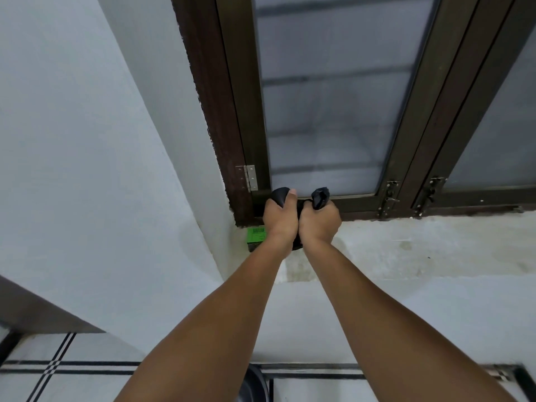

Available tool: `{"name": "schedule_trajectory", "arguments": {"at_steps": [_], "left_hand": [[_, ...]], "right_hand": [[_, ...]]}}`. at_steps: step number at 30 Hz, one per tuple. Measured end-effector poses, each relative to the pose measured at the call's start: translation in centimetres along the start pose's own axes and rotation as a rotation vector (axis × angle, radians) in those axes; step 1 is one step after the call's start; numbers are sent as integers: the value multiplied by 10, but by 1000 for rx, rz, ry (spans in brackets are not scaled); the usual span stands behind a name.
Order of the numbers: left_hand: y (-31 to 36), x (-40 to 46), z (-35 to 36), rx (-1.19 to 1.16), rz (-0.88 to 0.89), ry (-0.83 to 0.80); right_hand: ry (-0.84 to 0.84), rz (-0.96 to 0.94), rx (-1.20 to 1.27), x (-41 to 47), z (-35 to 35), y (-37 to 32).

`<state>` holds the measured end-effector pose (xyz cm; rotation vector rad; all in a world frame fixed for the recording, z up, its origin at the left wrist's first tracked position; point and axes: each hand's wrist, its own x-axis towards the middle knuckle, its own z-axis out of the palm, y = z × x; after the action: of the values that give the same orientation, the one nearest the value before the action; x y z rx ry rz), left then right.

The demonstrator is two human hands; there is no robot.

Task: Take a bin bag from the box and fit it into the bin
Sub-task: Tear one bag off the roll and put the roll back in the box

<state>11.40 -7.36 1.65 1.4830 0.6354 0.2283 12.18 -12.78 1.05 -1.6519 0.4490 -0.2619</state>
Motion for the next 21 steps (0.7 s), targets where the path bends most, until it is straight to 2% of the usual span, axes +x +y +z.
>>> {"name": "schedule_trajectory", "arguments": {"at_steps": [4,7,9,12,17,21], "left_hand": [[2,-2,1,-72,-40,32],[4,-7,0,-235,-172,127],[4,-7,-2,-264,-188,137],[7,-4,-10,-237,-129,77],[20,15,-33,-86,-31,-32],[21,17,-38,-27,-57,-118]], "right_hand": [[34,39,22,0,0,-3],[144,256,202,6,0,-2],[109,317,300,8,0,-1],[-107,330,311,13,-5,2],[-551,364,131,28,-28,9],[-763,411,51,27,-39,1]]}}
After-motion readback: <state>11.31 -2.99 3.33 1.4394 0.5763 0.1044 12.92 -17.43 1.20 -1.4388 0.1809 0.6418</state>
